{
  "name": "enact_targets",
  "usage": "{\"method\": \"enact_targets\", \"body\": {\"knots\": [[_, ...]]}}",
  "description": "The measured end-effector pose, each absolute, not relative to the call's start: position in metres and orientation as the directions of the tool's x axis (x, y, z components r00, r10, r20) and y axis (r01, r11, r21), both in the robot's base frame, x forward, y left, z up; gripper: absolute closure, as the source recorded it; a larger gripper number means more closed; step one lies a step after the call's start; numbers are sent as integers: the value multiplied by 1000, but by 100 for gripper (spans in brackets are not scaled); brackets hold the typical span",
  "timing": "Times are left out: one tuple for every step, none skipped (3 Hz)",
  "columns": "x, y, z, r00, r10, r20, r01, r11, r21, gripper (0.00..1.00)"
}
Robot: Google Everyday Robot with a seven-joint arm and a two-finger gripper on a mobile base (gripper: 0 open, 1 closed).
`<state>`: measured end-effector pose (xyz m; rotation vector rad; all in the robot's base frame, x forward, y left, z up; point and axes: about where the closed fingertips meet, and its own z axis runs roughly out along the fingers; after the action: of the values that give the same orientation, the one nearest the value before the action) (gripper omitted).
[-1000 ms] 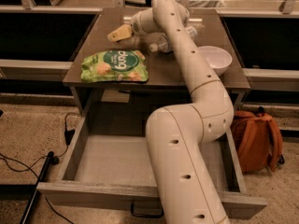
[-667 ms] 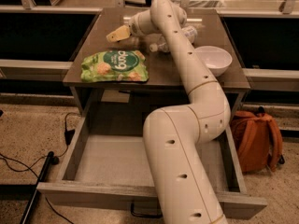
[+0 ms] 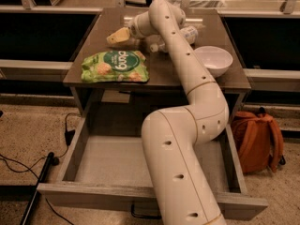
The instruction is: Place rxbar chocolate into top drawer
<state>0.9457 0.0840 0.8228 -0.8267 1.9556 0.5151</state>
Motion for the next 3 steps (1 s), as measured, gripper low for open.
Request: {"method": "enact_targets", "body": {"knots": [[946,80,817,-373,-350,-859,-716,697,27,0],[945,78,814,-384,-353,-853,-711,702,30,0],[945,78,814,-385,-353,-853,-711,702,30,18]]}}
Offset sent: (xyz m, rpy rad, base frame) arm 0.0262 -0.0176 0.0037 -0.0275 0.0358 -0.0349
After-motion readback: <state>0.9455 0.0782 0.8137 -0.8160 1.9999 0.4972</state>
